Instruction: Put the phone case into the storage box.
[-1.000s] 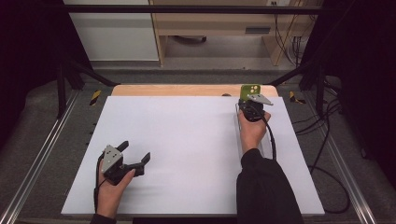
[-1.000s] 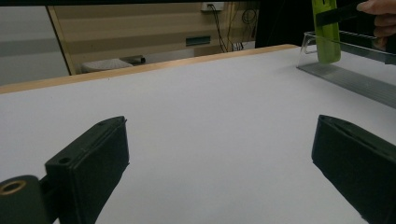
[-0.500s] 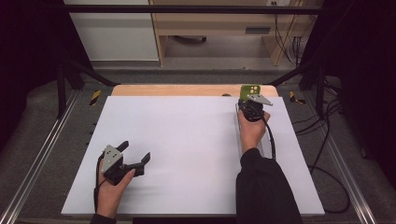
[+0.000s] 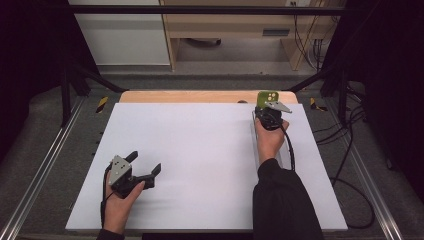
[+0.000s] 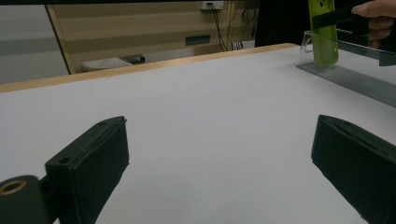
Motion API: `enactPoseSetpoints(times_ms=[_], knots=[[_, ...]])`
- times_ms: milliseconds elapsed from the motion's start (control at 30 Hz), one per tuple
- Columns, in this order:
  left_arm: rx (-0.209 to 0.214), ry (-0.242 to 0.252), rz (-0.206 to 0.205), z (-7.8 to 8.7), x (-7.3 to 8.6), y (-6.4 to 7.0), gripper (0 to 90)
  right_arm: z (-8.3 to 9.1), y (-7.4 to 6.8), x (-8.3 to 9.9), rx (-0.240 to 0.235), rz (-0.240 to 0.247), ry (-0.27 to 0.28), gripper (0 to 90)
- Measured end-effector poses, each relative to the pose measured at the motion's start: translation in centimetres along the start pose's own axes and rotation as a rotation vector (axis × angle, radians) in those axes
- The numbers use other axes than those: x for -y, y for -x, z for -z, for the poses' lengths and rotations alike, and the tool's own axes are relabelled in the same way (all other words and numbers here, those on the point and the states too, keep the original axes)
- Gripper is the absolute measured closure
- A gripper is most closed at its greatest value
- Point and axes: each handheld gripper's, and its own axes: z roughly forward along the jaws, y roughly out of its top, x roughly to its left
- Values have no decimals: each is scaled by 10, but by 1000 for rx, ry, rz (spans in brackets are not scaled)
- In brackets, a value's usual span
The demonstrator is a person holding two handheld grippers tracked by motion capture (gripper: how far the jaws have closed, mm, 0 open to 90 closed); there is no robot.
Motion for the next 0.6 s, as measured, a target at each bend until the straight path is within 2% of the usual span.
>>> enactPoseSetpoints(times_ms=[600], knots=[[-1,-2,0,0,0,0,37,-2,1,2,-9,-6,-16,875]])
